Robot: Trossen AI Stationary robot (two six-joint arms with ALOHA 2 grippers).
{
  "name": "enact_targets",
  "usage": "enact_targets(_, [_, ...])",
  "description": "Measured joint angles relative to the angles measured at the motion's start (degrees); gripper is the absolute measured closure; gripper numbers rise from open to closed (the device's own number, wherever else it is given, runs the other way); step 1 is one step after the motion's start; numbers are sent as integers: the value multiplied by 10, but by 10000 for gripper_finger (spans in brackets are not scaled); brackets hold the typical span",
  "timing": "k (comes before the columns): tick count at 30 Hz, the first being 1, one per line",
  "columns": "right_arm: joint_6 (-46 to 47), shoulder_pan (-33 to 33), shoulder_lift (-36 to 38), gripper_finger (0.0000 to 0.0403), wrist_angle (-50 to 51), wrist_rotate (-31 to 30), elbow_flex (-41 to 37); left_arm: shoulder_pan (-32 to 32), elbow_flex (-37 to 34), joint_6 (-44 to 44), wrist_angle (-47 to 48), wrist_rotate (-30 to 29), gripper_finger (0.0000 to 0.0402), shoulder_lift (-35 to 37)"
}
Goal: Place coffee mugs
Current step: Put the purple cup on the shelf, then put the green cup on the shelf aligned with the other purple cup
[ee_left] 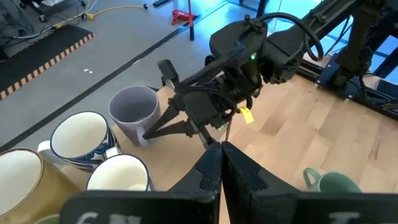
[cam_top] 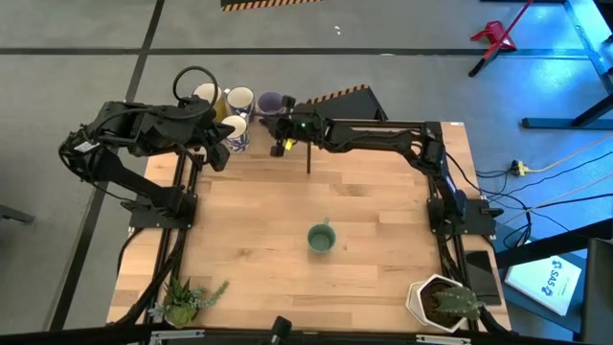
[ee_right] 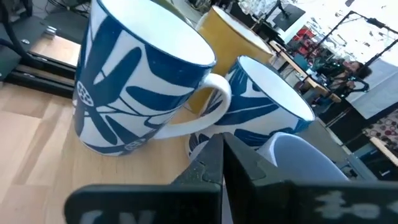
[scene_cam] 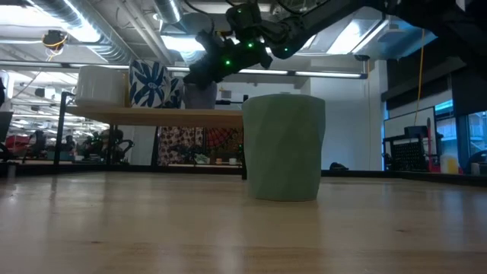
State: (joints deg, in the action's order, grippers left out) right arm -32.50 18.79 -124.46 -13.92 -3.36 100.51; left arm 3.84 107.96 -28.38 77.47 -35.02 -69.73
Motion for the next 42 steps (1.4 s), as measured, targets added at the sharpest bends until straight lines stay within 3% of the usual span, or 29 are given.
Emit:
enact_targets(6, [-1, 0, 3, 403, 43, 14, 38, 0, 0, 0, 0, 0, 400, 0])
enact_targets(9, [-27, 0, 26, 403, 141, 39, 98, 0, 0, -1, 0, 4, 400, 0])
enact_targets(17, [-128, -1, 88, 403, 604, 16, 347, 4, 1, -7, 0, 61, 393, -18])
enact_targets(21, [-108, 0, 224, 403, 634, -12, 267, 23, 0, 34, -8, 80, 368, -62])
enact_targets(27, [-106, -1, 363, 401, 698, -107, 260, 41, -29, 135, -72, 134, 312, -154])
enact_targets(32, [-99, 0, 435, 390, 723, -152, 260, 32, -65, 246, -171, 262, 279, -239])
enact_targets(37, [-94, 0, 474, 378, 767, -171, 260, 30, -71, 389, -216, 328, 273, -332])
enact_targets(42, [-71, 0, 490, 375, 816, -176, 260, 31, -72, 444, -240, 427, 273, -405])
